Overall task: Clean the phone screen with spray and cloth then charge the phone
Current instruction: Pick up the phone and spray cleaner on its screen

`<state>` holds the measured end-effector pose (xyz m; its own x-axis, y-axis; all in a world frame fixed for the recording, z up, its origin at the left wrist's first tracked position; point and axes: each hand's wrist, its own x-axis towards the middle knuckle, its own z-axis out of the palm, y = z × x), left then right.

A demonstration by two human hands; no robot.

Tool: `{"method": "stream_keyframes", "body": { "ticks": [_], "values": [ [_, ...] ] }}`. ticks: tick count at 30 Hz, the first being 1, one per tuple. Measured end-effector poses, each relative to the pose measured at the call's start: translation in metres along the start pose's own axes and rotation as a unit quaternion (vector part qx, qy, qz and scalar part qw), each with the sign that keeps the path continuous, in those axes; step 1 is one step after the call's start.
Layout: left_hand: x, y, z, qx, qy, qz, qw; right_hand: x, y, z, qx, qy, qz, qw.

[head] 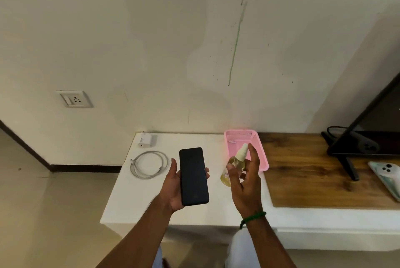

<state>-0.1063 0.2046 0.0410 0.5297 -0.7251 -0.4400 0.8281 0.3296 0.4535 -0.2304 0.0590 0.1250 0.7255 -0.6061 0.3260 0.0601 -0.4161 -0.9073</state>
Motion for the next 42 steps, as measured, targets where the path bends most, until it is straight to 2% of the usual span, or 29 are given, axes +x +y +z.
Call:
{"method": "stream_keyframes", "body": {
  "ticks": [7,11,16,35,38,42],
  "values": [
    [-0.005,0.000,0.009,0.008,-0.023,0.011,1.000,0.008,-0.026,-0.013,0.150,-0.035,-0.003,0.988],
    [-0.008,0.001,0.014,0.013,-0.019,0.015,1.000,0.010,-0.038,-0.019,0.229,-0.049,0.041,0.971],
    [-0.010,-0.001,0.018,0.020,-0.022,0.017,0.999,0.007,-0.047,-0.021,0.275,-0.063,0.055,0.958],
    [-0.015,-0.002,0.034,0.021,-0.078,0.002,0.997,-0.003,-0.041,0.004,0.071,-0.110,-0.015,0.991],
    [-0.016,-0.003,0.036,0.027,-0.069,0.002,0.997,-0.005,-0.042,0.012,0.021,-0.103,-0.035,0.994],
    [-0.019,-0.002,0.038,0.033,-0.065,-0.001,0.997,-0.005,-0.036,0.021,0.009,-0.099,-0.034,0.995]
  ]
}}
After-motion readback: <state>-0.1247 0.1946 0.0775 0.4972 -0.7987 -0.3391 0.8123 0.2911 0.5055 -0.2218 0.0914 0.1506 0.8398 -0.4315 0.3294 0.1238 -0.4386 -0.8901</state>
